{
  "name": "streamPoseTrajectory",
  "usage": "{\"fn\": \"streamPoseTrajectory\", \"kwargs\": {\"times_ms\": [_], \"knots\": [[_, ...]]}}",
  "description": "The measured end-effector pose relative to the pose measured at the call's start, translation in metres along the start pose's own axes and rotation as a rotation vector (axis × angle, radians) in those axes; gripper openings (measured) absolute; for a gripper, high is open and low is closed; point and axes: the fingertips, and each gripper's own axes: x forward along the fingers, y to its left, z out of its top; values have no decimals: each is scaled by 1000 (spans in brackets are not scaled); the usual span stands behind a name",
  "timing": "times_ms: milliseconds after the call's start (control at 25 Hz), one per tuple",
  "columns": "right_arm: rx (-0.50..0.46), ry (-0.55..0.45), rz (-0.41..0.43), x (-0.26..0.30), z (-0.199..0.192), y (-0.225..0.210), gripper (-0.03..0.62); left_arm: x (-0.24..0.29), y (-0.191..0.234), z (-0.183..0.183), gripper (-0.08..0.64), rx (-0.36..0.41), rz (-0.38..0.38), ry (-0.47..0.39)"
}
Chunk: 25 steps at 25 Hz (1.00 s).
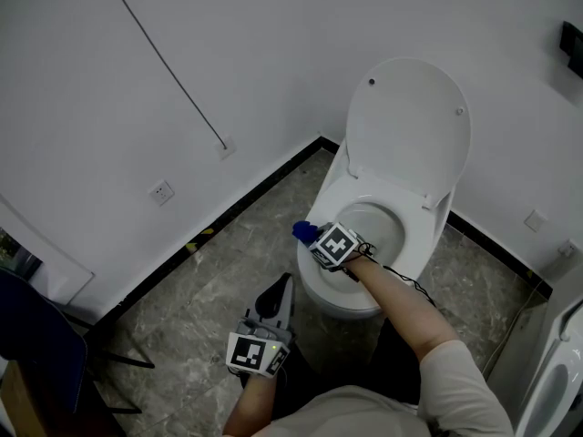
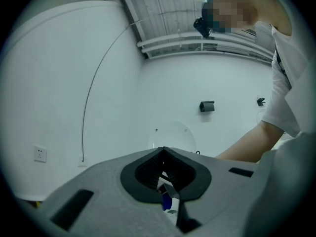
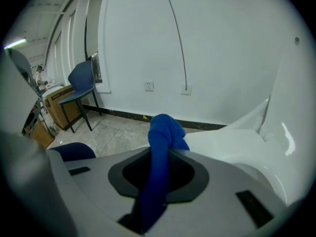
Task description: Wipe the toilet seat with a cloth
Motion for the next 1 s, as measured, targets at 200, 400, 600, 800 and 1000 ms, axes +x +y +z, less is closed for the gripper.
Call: {"fn": "streamPoseTrajectory", "kwargs": {"times_ms": [200, 400, 600, 800, 1000], "knots": [[-1, -2, 19, -1, -3, 12, 64, -2, 0, -3, 8, -6, 2, 2], [-8, -3, 30, -2, -2, 16, 64, -1, -2, -2, 8, -2, -4, -2], [-4, -3, 57, -4, -4, 25, 64, -1, -1, -2, 8, -7, -4, 1], [32, -7, 115, -7, -6, 38, 64, 1, -2, -4, 8, -29, -7, 2], [4, 3, 120, -10, -8, 46, 64, 4, -8, -4, 8, -25, -18, 1]]}}
